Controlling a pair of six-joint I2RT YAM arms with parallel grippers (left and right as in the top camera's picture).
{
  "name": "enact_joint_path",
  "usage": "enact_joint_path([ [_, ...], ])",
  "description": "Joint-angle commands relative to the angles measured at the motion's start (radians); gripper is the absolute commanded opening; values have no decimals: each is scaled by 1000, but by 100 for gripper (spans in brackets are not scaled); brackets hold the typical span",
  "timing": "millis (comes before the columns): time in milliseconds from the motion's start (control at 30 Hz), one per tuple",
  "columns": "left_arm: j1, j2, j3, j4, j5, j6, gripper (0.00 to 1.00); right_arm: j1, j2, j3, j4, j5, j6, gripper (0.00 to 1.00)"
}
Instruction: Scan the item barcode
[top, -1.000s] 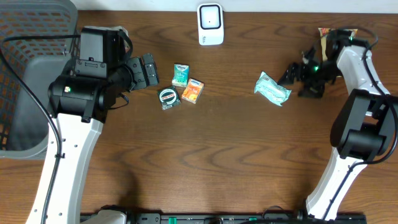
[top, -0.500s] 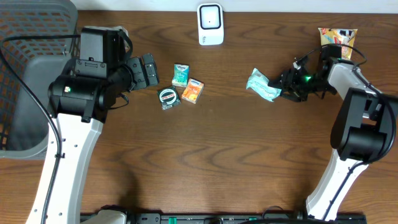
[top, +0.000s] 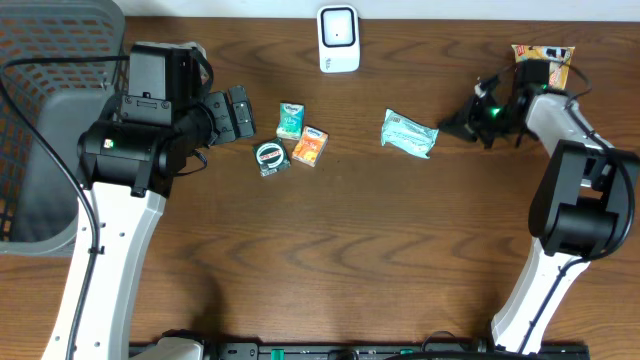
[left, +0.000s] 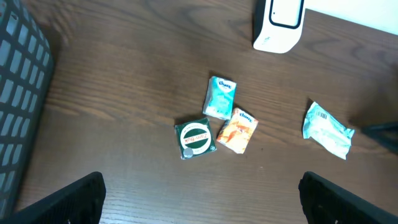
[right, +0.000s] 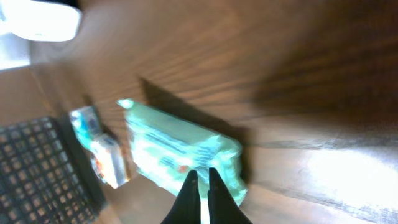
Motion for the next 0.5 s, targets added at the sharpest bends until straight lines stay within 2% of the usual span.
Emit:
enact_joint_path([
  [0, 2, -2, 8, -3, -13, 6, 98, 0, -3, 83, -87, -25, -47, 13],
  [33, 2, -2, 8, -3, -13, 6, 98, 5, -3, 87, -147, -25, -47, 33],
  [67, 2, -2, 8, -3, -13, 6, 98, 13, -3, 86, -188, -10, -47, 47],
  [100, 2, -2, 8, -3, -13, 6, 98, 19, -3, 84, -216, 14, -47, 53],
  [133, 2, -2, 8, -3, -13, 6, 98, 32, -3, 78, -244, 52, -46, 69],
  [200, 2, -2, 8, -3, -13, 6, 97, 61, -3, 61, -273, 83, -41, 88],
  [233, 2, -2, 8, -3, -13, 6, 98, 84, -3, 40, -266, 83, 2, 91],
  [300, 2, -2, 8, -3, -13, 6, 98, 108, -3, 23, -259, 83, 75, 90],
  [467, 2, -2, 8, -3, -13, 6, 98, 176, -3, 3, -222, 65, 243, 84],
])
